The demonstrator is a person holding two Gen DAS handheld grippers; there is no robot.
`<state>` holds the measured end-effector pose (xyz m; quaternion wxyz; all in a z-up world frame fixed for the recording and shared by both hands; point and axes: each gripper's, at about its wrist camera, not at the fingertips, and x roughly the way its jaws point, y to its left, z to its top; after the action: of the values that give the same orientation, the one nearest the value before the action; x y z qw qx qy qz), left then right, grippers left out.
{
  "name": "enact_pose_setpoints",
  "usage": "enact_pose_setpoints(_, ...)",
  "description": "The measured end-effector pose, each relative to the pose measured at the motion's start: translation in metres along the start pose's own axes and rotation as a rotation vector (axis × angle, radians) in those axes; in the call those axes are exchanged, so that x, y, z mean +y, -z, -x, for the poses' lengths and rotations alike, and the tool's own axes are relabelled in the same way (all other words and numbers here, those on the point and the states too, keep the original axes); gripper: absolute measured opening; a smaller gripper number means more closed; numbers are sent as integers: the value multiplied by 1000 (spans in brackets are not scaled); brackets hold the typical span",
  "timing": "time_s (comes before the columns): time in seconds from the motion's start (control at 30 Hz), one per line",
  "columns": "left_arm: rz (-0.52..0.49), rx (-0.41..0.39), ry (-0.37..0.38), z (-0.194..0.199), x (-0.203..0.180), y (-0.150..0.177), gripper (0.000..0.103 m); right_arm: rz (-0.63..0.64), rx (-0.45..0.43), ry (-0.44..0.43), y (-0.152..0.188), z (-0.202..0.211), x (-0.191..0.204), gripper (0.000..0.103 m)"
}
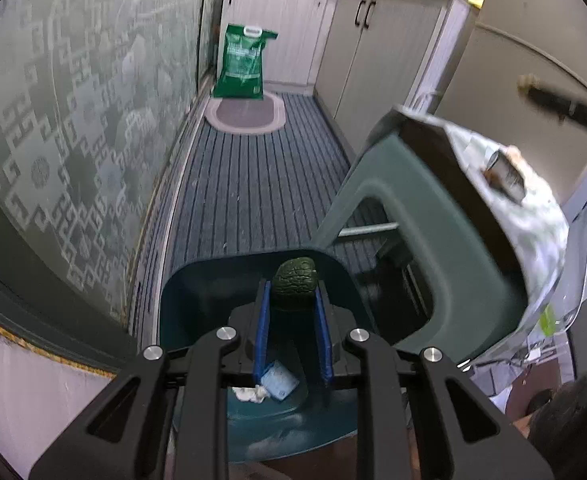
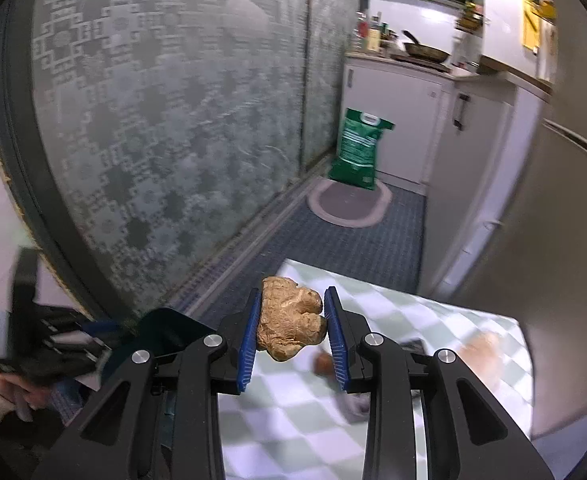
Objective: Collect trash
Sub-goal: 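Drop the avocado into the green bin with the left tool while the right tool drops the ginger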
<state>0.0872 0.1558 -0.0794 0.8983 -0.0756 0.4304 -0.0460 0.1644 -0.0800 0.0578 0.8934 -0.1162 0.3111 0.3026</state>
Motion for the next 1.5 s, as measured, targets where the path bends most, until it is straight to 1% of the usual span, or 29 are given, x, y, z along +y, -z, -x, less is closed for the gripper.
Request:
enact_pose_setpoints(0.17, -2, 54, 1, -15, 11, 16, 23, 29, 3, -51, -9, -7, 29, 32)
enact_pose_setpoints(0.27, 1, 89, 1, -25, 17, 27, 23, 35, 23, -93, -10, -17, 45, 32)
enact_pose_setpoints(0.47, -7, 173, -2, -52, 22, 47, 23, 62, 59, -134, -8, -35, 71, 32)
enact_pose_setpoints(0.67, -21, 267, -11, -75, 22, 67, 23, 63, 91, -155, 0, -46, 83, 32)
enact_pose_setpoints(0.7, -19, 297, -16, -80, 22, 71, 23, 63, 95, -156, 1, -47, 84, 32)
enact_pose_setpoints(0.8, -29, 315, -26, -83, 22, 77, 27, 61, 103, -158, 3, -49, 89, 32)
enact_pose_setpoints(0.83, -33, 320, -25, -83, 21, 78, 31, 65, 107, -160, 3, -49, 91, 32)
enact_pose_setpoints(0.87, -32, 319, -25, -83, 21, 79, 33, 69, 112, -163, 4, -51, 93, 32)
enact_pose_setpoints(0.97, -38, 307, -34, -77, 21, 77, 33, 65, 128, -175, 7, -57, 98, 32)
enact_pose_setpoints(1.1, -25, 264, -38, -61, 25, 69, 33, 72, 155, -187, 12, -69, 106, 32)
enact_pose_setpoints(1.13, -23, 254, -42, -57, 26, 67, 31, 72, 164, -190, 14, -73, 108, 32)
enact_pose_setpoints(1.33, -13, 121, -52, -12, 27, 41, 29, 76, 219, -199, 29, -94, 120, 32)
enact_pose_setpoints(1.37, -16, 99, -57, -5, 25, 39, 29, 76, 229, -203, 31, -97, 122, 32)
enact_pose_setpoints(1.4, -36, 55, -80, 7, 22, 34, 29, 78, 237, -205, 34, -100, 124, 32)
enact_pose_setpoints(1.43, -45, 34, -87, 13, 19, 31, 27, 82, 248, -205, 37, -104, 126, 32)
enact_pose_setpoints(1.5, -51, -11, -89, 29, 16, 23, 26, 86, 268, -208, 44, -110, 129, 32)
